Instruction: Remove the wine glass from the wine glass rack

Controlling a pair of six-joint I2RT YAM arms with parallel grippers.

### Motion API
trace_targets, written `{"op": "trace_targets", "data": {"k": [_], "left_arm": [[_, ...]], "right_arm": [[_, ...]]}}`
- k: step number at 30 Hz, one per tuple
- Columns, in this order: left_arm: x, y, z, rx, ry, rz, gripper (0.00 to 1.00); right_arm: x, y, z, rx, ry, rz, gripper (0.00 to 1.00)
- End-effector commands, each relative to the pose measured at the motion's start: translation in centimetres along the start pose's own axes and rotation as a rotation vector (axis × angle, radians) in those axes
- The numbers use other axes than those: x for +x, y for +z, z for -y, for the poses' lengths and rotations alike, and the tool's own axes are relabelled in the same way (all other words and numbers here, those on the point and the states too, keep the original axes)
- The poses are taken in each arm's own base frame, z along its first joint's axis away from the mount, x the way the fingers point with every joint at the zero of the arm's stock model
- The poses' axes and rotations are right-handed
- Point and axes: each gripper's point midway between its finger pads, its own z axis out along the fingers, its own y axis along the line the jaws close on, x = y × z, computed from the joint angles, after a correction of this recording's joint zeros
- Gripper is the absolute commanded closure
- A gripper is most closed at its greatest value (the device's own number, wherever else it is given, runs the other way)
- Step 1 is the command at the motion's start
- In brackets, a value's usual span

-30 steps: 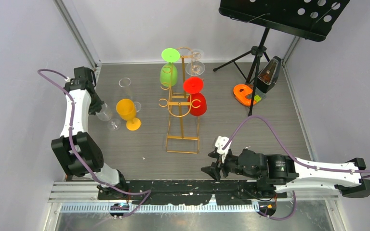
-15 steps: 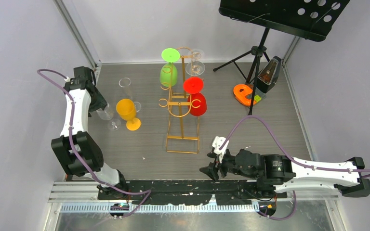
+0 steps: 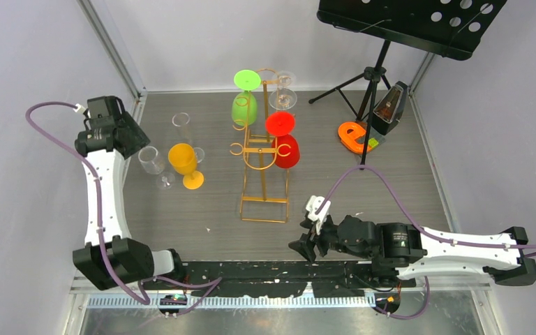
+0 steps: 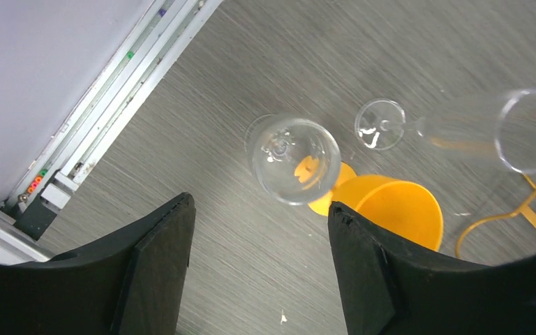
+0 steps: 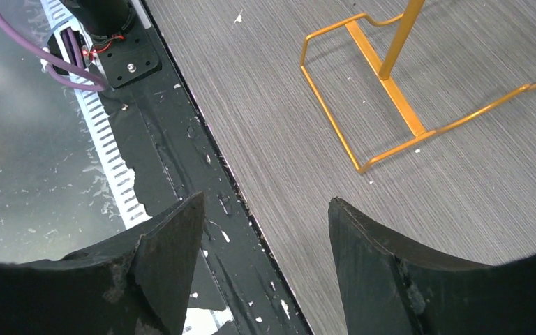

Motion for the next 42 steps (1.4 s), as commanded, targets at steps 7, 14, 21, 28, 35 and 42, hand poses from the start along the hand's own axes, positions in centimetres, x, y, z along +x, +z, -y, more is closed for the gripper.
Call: {"op": "trace_targets", "data": {"k": [7, 14, 21, 28, 35, 42], "left_arm": [[-1.3, -6.6, 5.0, 0.351, -0.009, 0.109, 0.21], [-1.0, -13.3, 12.5, 0.664, 0.103, 0.102, 0.20], [-2.3, -17.7, 18.0, 0.874, 0.100, 0.076, 0.18], [-2.8, -18.6, 22.8, 1.009, 0.077, 0.003, 0.18], [-2.8, -17.6, 26.6, 1.068, 0.042, -0.070, 0.20], [-2.5, -16.6, 29.9, 1.105, -0.001, -0.134, 0.24]], "right_arm": [[-3.3, -0.7, 0.5, 0.053, 0.068, 0.069, 0.23], [-2.7, -1.1, 0.9, 0.072, 0.099, 0.055, 0.21], [-2.1, -2.8, 2.2, 0.120, 0.124, 0.048, 0.20], [-1.8, -3.8, 3.0, 0.137, 0.147, 0.070, 0.20], [-1.6, -4.2, 3.5, 0.155, 0.161, 0.088, 0.20], [-1.5, -4.6, 4.0, 0.165, 0.180, 0.118, 0.20]]}}
